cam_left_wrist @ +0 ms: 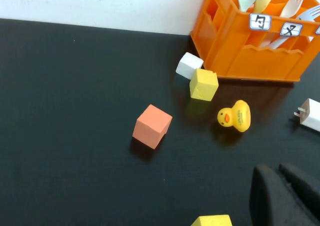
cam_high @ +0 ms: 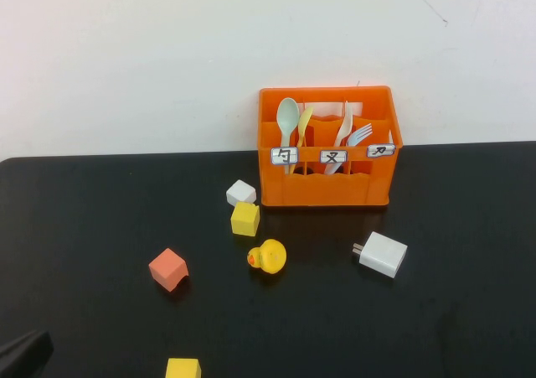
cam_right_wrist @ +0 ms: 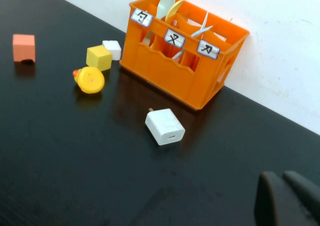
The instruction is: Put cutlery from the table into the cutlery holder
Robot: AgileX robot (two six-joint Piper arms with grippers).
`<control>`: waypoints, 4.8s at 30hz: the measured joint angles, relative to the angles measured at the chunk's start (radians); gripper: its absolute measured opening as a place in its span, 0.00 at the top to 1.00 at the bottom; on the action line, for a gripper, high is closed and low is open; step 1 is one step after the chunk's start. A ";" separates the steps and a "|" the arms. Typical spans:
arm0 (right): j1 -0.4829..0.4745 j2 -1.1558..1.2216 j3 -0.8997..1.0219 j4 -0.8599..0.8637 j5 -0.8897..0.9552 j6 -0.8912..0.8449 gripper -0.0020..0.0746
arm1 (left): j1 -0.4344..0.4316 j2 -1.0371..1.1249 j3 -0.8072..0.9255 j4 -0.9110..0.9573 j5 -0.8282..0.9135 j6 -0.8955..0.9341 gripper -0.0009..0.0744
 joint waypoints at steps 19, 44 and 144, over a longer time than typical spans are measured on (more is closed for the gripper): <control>0.000 0.000 0.000 0.005 0.000 0.000 0.98 | 0.277 -0.334 0.092 -0.032 0.020 0.126 0.99; 0.000 0.000 0.000 0.008 0.001 0.000 0.98 | 0.277 -0.339 0.260 -0.279 -0.022 0.324 0.99; -0.625 -0.031 0.325 0.222 -0.304 -0.089 0.98 | 0.338 -0.339 0.258 -0.215 -0.013 0.324 0.99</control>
